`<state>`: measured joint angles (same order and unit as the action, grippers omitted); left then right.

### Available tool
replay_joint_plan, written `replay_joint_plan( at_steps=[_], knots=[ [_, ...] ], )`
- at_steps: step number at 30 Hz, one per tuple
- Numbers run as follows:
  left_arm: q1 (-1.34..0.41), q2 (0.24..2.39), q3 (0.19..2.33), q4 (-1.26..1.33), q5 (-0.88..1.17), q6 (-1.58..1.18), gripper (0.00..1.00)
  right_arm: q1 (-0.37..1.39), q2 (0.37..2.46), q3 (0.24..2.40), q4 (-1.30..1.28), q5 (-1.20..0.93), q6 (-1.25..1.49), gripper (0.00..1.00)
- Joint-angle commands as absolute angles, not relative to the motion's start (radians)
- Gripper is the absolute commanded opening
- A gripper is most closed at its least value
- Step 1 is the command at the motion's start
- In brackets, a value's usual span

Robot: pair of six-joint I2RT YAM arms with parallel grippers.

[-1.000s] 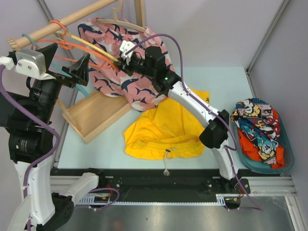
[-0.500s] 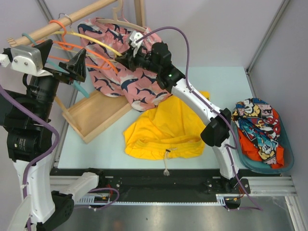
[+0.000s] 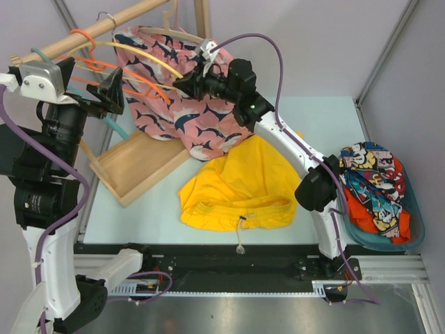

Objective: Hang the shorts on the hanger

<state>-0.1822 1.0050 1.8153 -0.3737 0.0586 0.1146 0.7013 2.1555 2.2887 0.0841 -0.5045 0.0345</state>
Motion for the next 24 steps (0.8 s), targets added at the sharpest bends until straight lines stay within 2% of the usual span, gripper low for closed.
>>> replay_joint_plan(
  at_steps=[1,24],
  knots=[
    [-0.172,1.0,1.789,-0.345,0.06,0.114,1.0,0.667,2.03,2.277,0.23,-0.462,0.077,0.0],
    [-0.17,1.009,1.735,-0.342,0.093,0.129,1.0,0.598,1.829,2.066,0.164,-0.512,0.028,0.0]
  ],
)
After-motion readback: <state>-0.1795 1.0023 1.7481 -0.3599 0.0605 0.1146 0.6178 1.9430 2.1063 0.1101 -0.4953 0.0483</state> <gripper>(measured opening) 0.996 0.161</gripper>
